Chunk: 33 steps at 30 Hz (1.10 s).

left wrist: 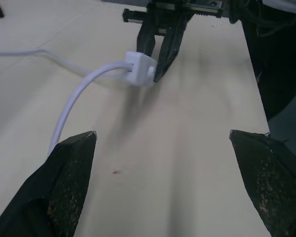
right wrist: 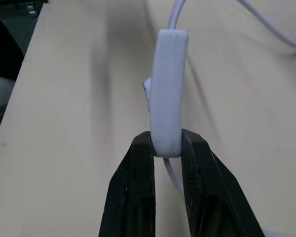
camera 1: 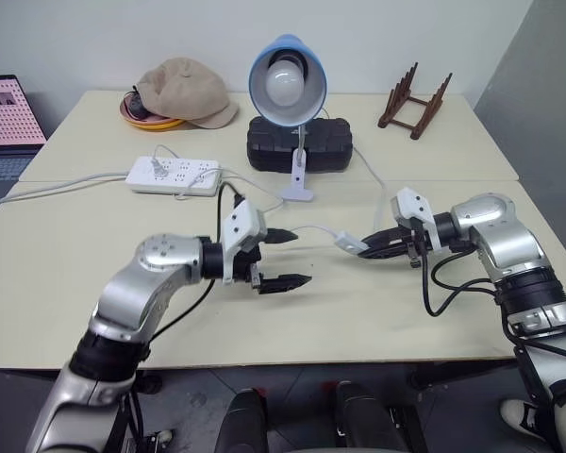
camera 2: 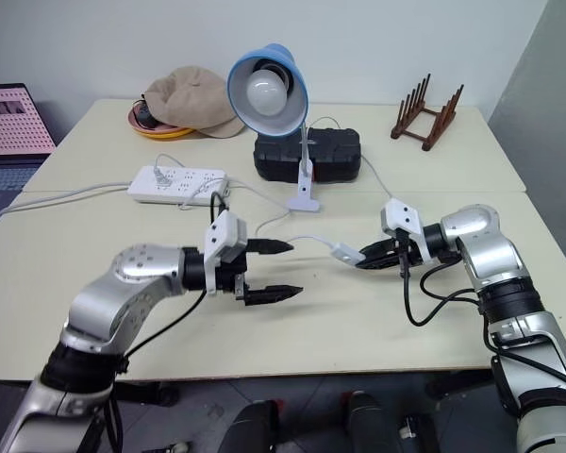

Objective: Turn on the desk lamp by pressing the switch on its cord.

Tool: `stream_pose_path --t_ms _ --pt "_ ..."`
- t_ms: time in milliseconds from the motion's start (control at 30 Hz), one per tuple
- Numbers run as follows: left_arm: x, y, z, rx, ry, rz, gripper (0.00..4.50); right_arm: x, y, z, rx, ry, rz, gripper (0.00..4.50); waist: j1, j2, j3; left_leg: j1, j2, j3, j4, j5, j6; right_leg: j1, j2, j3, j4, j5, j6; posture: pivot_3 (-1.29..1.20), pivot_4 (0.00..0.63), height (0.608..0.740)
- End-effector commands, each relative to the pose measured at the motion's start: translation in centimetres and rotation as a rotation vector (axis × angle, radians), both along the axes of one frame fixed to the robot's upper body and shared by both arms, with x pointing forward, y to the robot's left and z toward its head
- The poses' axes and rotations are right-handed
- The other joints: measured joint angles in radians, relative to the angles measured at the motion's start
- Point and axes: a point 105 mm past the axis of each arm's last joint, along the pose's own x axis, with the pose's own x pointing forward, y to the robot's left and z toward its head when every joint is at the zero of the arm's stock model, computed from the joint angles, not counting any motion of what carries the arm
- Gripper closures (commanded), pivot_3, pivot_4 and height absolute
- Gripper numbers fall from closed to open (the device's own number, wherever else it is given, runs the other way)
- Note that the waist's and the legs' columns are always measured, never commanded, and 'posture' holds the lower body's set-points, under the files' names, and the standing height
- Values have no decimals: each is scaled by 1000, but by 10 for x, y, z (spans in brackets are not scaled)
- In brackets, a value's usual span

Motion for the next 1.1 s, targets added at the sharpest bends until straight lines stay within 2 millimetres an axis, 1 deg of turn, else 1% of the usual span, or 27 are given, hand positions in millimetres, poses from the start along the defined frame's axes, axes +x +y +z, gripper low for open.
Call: stream_pose_path --t_ms 33,133,267,433,667,833,1067,1100 --pt "5 -8 0 90 -87 -103 0 -2 8 3 -22 -47 1 4142 -1 0 0 0 0 1 0 0 0 0 0 0 -1 0 0 0 150 740" --pt "11 -15 0 123 -109 -150 0 1 13 0 -44 -86 -1 4142 -1 0 0 -1 0 2 0 0 0 -1 -1 1 -1 1 2 0 150 740" --pt "16 -24 -6 183 -133 -209 0 6 17 -6 -93 -164 -14 4142 -1 0 0 -2 0 1 -1 0 0 -2 0 0 -1 2 4 0 150 740" --pt "31 -33 -10 178 -192 -177 0 4 19 -7 -128 -233 -5 4142 -2 0 0 -3 0 1 -2 0 0 -3 0 0 0 2 4 0 150 740" --pt "45 -39 -8 160 -245 -145 0 1 22 -7 -163 -291 16 4142 -2 0 0 -2 0 1 -1 0 0 -3 0 1 0 2 5 0 150 740" --pt "43 -41 -14 179 -240 -173 0 1 26 -6 -154 -303 18 4142 -3 0 0 -2 0 1 -1 0 0 -3 0 1 0 2 5 0 150 740" --pt "41 -41 -15 173 -237 -179 0 1 28 -5 -154 -312 25 4142 -3 0 0 -3 0 1 -1 0 0 -3 0 1 0 2 5 0 150 740" --pt "41 -41 -15 169 -235 -178 373 1 29 -5 -153 -313 25 4142 -3 0 0 -2 0 1 -1 0 0 -3 0 1 0 2 5 0 150 740"
